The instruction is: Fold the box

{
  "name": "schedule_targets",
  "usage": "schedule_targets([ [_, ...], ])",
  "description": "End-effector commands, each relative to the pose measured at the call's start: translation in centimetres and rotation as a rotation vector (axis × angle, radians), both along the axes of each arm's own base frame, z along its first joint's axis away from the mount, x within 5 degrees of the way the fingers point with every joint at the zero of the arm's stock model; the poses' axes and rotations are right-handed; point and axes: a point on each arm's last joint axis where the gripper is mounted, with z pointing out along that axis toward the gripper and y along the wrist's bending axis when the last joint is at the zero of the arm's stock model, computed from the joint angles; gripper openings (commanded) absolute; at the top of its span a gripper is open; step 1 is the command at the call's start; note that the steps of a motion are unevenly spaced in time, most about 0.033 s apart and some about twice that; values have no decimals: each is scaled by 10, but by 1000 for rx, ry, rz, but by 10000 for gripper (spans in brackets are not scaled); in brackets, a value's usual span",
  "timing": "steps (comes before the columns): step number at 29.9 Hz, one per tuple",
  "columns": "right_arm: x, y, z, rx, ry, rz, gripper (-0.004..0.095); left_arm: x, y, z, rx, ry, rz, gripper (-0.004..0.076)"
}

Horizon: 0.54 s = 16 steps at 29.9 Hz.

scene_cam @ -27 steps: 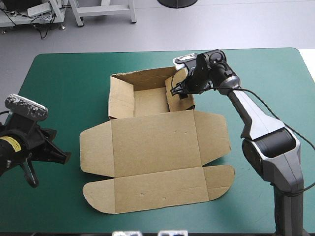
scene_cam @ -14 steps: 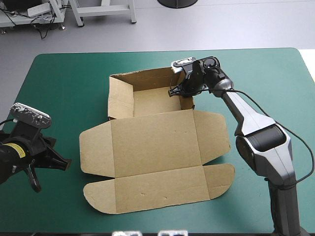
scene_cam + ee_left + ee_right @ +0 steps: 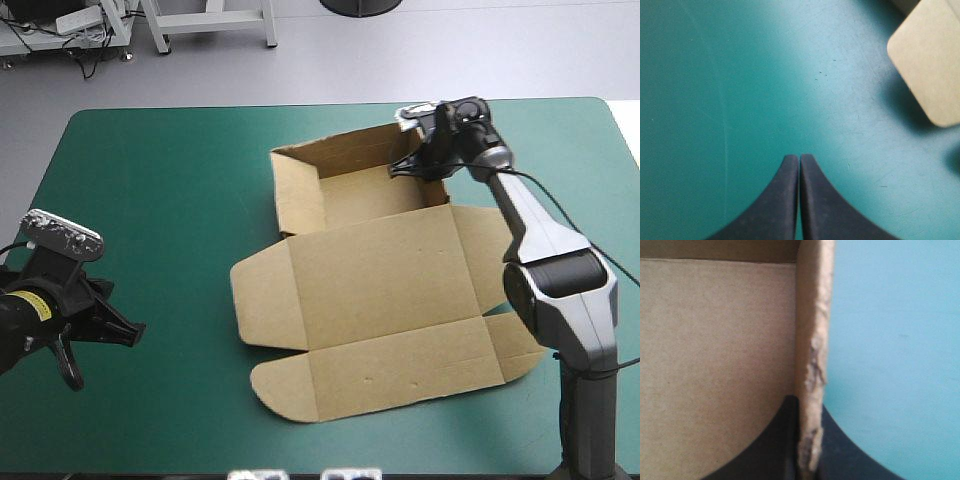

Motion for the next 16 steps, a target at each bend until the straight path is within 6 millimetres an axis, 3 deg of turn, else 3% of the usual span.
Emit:
schedule_targets([
  [1,-7,-73,66,-53,-177,-131,-19,-5,3,5,10,12,15,-4],
  [4,-10,-137,71,-52,-173,-273,-20,-5,4,5,28,7,24,-4],
  [9,-23,-218,70,14,-160,-459,-20,-4,7,6,58,-2,39,-4],
  [13,-31,-255,68,43,-163,-510,-19,-4,6,6,47,-8,33,-4],
  [16,-32,-266,62,51,-155,-535,-18,-4,6,6,44,-7,32,-4],
])
